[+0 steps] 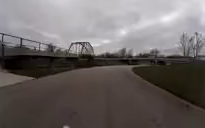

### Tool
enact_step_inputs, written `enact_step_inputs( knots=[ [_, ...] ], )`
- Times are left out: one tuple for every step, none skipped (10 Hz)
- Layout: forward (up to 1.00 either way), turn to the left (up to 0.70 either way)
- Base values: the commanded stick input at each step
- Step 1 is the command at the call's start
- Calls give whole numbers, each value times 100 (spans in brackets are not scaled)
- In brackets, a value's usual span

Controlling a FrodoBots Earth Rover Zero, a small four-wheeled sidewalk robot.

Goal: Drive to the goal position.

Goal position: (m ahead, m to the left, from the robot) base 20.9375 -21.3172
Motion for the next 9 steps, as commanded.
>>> enact_step_inputs(
  knots=[
    [100,0],
    [100,0],
    [100,0],
    [100,0],
    [100,0],
    [100,0],
    [100,0],
    [100,0],
    [100,0]
  ],
)
